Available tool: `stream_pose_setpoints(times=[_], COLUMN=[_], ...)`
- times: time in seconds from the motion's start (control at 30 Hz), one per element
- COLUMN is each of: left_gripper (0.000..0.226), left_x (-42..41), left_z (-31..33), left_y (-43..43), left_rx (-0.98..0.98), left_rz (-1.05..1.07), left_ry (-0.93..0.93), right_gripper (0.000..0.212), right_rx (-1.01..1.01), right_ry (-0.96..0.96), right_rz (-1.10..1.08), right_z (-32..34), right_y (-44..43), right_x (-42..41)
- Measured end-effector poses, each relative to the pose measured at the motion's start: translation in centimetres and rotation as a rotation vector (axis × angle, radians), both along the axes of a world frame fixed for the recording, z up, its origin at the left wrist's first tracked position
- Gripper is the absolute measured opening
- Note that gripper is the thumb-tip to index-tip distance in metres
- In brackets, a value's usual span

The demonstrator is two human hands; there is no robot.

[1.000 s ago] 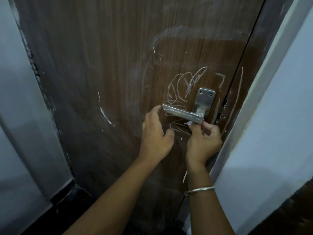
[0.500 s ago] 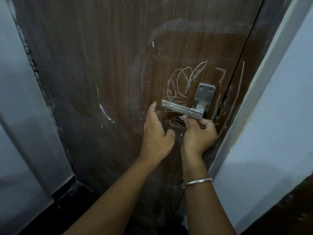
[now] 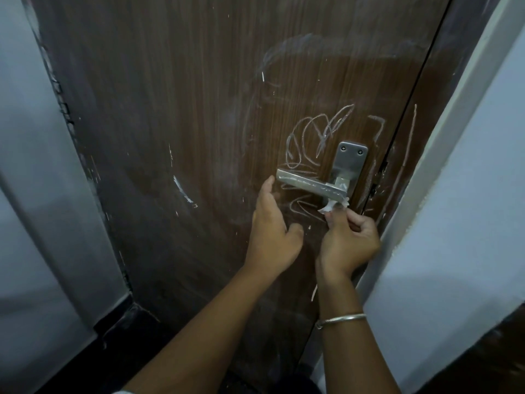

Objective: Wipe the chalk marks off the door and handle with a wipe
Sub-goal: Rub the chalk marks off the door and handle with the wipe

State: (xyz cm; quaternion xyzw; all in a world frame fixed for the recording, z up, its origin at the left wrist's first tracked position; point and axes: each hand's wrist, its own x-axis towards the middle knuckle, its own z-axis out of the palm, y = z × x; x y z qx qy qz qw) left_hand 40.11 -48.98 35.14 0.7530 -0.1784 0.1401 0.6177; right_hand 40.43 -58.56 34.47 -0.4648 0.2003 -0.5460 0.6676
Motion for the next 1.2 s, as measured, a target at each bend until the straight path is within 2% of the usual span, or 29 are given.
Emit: stream_pose_setpoints(times=[0.13, 0.3, 0.43, 0.57, 0.7, 0.77, 0.9, 1.03, 1.13, 1.2], left_gripper=[0.087, 0.088, 0.089, 0.091, 0.093, 0.093, 0.094, 0.094, 0.094, 0.096], left_x=[-0.1, -0.2, -0.5, -0.5, -0.5, -0.4, -0.1, -0.2, -0.5, -0.5], left_z=[0.0, 0.0, 0.1, 0.2, 0.1, 0.0, -0.3, -0.5, -0.5, -0.4], left_y=[-0.2, -0.3, -0.1, 0.3, 0.5, 0.6, 0.6, 0.5, 0.6, 0.9], left_rx=[-0.020, -0.004, -0.002, 0.024, 0.023, 0.022, 0.024, 0.038, 0.038, 0.052], left_rz=[-0.010, -0.014, -0.039, -0.034, -0.035, -0.038, -0.032, -0.017, -0.032, -0.050], left_ry=[0.032, 0.032, 0.031, 0.025, 0.027, 0.034, 0.055, 0.074, 0.085, 0.073], right_gripper=[0.022, 0.023, 0.022, 0.023, 0.025, 0.025, 0.017, 0.021, 0.019, 0.020], right_rx=[-0.056, 0.001, -0.022, 0.015, 0.043, 0.027, -0.227, -0.533, -0.671, -0.753], right_ry=[0.060, 0.046, 0.136, 0.095, 0.214, 0.211, 0.174, 0.132, 0.171, 0.186], right_rz=[0.053, 0.005, 0.049, -0.011, 0.096, 0.075, -0.054, -0.209, -0.316, -0.301], right_z=[-0.1, -0.5, -1.1, -1.6, -1.8, -1.7, -1.0, 1.8, 4.1, 5.5], right_y=[-0.1, -0.4, 0.2, -0.1, 0.1, -0.4, -0.1, 0.3, -0.2, -0.8], right_x=[-0.2, 0.0, 0.2, 0.1, 0.3, -0.4, -2.9, -3.8, -3.7, -3.6])
